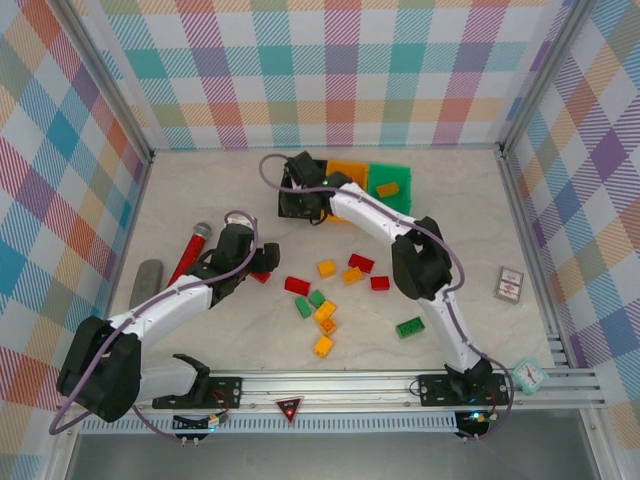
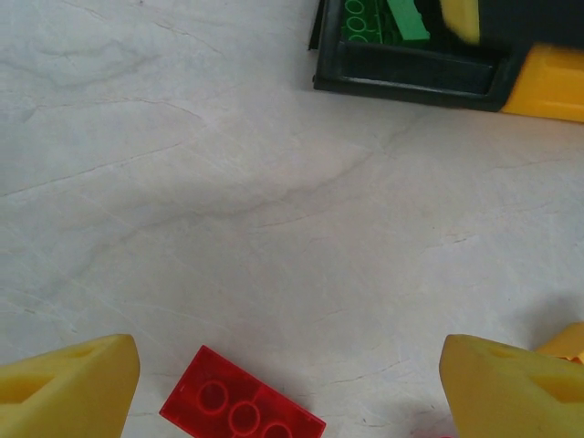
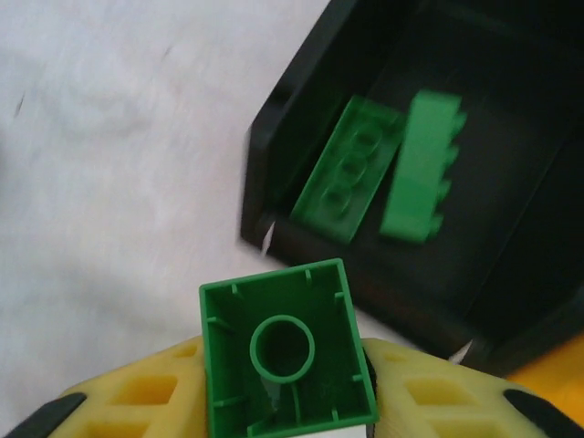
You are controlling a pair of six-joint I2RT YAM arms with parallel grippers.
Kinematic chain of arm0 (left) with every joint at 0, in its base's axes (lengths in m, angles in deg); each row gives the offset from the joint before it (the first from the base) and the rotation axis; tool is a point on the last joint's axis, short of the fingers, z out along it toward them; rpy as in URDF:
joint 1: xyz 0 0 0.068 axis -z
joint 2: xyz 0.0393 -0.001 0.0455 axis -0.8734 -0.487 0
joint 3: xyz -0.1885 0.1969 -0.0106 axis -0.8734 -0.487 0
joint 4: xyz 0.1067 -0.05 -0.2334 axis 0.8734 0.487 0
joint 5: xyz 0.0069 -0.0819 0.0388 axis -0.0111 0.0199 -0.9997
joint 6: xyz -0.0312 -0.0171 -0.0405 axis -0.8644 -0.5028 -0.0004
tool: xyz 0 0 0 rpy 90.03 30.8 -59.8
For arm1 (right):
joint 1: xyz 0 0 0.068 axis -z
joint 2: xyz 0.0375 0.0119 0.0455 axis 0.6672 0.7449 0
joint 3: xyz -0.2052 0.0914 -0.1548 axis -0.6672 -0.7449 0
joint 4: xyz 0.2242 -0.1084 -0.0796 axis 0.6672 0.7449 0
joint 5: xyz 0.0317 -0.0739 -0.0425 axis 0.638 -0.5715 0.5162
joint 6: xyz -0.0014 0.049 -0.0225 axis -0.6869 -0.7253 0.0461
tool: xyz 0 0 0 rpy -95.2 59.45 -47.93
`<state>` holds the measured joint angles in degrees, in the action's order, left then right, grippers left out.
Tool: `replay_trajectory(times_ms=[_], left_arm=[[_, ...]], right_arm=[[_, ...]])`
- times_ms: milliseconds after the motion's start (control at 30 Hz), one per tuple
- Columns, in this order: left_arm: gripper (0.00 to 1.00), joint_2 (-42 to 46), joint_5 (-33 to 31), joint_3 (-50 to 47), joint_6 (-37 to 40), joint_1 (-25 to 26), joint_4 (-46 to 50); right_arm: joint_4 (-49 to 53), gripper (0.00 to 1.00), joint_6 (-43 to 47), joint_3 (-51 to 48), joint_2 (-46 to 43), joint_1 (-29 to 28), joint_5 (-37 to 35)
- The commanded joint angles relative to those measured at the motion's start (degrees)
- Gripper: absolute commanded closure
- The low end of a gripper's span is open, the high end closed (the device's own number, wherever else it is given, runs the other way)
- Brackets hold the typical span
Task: Sort the legos into containers by color
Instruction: Place the lego in the container, then pick up the lego from the center of the table.
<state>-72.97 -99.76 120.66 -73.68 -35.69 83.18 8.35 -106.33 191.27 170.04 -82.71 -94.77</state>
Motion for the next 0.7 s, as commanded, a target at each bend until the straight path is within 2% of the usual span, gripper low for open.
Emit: replay_trajectory(times_ms=[0, 67, 167, 300, 500, 667], left_arm=[[0.14, -0.58, -1.67, 0.81, -1.49, -0.65, 1.34], [0.14, -1.05, -1.55, 1.13, -1.51, -0.75, 1.32], [0.15, -1.17, -2.03, 1.26, -1.62, -0.82, 1.82], [0.14, -0.79, -2.11, 0.91, -2.09, -1.16, 1.70], [0.15, -1.55, -0.66, 0.90, -3.08, -2.26, 1.26], [0.15, -1.92, 2.05, 0.56, -4.44, -4.21, 0.72]], right_arm=[[7.90, 0.44, 1.67, 10.04, 3.16, 1.95, 1.02], [9.86, 0.36, 2.06, 13.06, 3.93, 1.83, 1.23], [8.99, 0.34, 3.26, 8.56, 0.58, 0.93, 2.89], [2.38, 0.35, 6.62, -7.76, -9.22, -2.31, 4.43], [-2.86, 0.35, 9.96, -28.90, -19.69, -5.66, 11.71], [-2.56, 0.36, 13.17, -34.42, -20.70, -7.36, 18.39]])
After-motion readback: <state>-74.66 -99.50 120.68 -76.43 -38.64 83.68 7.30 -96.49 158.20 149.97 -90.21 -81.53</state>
